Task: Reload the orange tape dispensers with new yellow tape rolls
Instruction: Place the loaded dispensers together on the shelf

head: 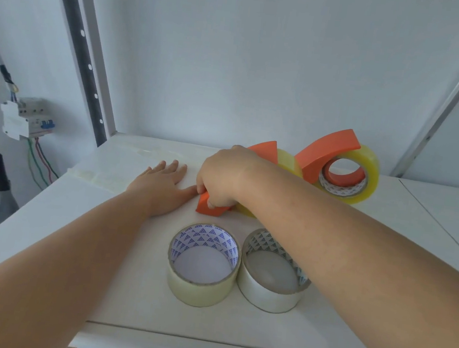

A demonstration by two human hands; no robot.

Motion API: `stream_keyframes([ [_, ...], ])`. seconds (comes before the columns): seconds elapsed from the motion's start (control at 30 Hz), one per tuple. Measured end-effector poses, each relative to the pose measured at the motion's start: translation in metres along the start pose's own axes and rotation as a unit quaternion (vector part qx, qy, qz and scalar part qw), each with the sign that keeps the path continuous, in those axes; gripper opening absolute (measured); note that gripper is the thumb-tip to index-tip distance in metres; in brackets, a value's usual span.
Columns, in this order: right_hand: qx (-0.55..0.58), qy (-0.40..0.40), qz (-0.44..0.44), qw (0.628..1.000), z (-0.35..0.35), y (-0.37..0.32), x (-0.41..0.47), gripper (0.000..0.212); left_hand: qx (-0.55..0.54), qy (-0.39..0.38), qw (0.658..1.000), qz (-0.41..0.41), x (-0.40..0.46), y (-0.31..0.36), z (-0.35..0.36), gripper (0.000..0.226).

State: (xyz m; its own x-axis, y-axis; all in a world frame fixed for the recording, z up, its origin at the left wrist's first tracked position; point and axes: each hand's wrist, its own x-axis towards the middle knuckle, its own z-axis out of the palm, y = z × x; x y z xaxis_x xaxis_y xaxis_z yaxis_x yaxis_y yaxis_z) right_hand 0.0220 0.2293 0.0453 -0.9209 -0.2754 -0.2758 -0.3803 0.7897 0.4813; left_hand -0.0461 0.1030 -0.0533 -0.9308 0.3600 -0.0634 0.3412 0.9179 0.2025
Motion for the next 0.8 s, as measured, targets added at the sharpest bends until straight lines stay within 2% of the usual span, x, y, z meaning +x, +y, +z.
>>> stream_keyframes([
  [0.13,0.014,0.0,0.007,1.0,-0.003,0.0,0.001,0.033,-0.002,0.005,1.0,0.001,0.0,-0.001,0.0,0.075],
  [0.3,0.013,0.013,0.019,1.0,0.001,-0.001,0.002,0.016,0.002,0.011,1.0,-0.002,0.001,-0.001,0.001,0.075],
  [0.5,0.017,0.009,0.019,1.0,0.014,0.011,-0.005,0.028,0.005,0.009,1.0,-0.004,-0.002,0.001,-0.001,0.087],
  [0.6,0.015,-0.007,0.032,0.999,0.023,0.021,-0.016,0.029,0.003,0.004,1.0,-0.002,-0.004,0.002,-0.003,0.09],
  [0.8,0.042,0.018,0.038,0.998,0.036,0.033,-0.032,0.025,0.002,-0.001,1.0,-0.003,-0.005,0.003,-0.004,0.09],
])
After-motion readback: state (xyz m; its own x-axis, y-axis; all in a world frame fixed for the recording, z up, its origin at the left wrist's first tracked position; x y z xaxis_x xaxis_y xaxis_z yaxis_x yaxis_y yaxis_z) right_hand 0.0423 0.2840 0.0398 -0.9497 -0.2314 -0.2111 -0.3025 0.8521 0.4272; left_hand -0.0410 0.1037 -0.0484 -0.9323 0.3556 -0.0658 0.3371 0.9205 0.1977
